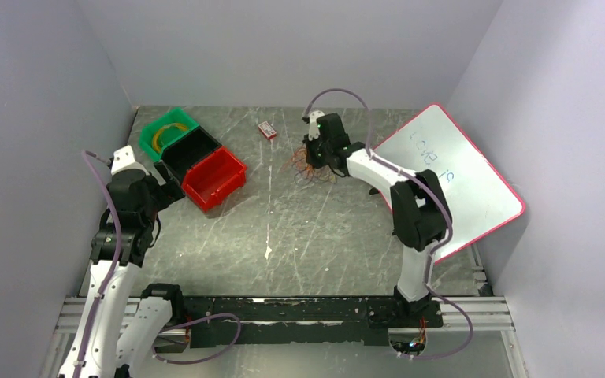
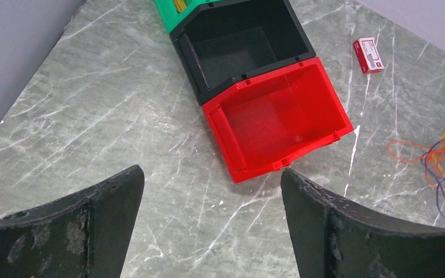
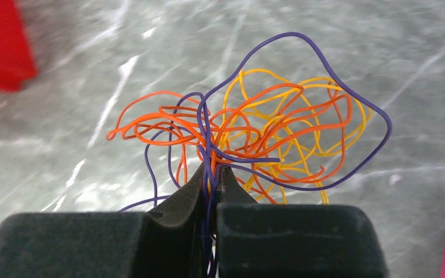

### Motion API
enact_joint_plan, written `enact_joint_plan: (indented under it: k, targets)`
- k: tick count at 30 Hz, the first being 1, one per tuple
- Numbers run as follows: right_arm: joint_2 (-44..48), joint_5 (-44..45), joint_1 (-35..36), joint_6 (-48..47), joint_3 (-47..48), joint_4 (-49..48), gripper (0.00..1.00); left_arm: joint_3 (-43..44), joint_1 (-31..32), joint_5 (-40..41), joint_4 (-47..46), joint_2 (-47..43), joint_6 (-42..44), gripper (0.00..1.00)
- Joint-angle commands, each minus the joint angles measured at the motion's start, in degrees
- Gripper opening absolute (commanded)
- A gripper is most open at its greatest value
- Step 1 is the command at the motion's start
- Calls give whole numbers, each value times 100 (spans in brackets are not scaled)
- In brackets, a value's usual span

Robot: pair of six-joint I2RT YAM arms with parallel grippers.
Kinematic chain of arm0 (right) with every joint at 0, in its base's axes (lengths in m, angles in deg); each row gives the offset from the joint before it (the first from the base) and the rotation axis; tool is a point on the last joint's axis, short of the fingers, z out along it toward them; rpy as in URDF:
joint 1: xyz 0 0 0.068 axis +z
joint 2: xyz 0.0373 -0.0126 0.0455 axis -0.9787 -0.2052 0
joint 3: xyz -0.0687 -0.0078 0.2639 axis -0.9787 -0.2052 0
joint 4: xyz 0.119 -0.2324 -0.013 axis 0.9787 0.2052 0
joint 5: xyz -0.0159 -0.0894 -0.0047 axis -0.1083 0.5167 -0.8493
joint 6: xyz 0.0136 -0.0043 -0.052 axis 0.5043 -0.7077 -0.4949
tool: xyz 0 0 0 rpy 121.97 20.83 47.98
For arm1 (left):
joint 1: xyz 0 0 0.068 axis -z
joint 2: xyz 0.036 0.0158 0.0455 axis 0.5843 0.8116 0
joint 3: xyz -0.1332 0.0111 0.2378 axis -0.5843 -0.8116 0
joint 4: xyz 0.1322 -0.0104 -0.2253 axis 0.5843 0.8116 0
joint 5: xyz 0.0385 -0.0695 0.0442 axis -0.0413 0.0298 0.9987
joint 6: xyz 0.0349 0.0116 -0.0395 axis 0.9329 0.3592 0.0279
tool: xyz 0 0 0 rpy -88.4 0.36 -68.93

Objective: Untangle the cables

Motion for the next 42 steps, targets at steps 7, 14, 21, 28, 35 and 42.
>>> enact_joint_plan:
  k: [7,14,21,28,35,42]
  targets:
    - [1778,435,1252,321,-1443,575,0,98,-76,-106,-136,4,78,92]
    - [2817,420,1556,871,-2573,539,5,89,-74,-106,-138,17,75,92]
    - [2982,363,1573,971,-2740,576,27,93,-74,-107,-136,46,71,92]
    - [3378,555,1575,1029,-2720,1012,48,85,-74,-138,-148,74,72,93]
    - [3994,975,1575,1472,-2970,1219,59,10,-74,-152,-225,55,-56,100]
    - [4391,364,1569,1539,-3248,1140,62,-113,-78,-798,-592,101,108,99]
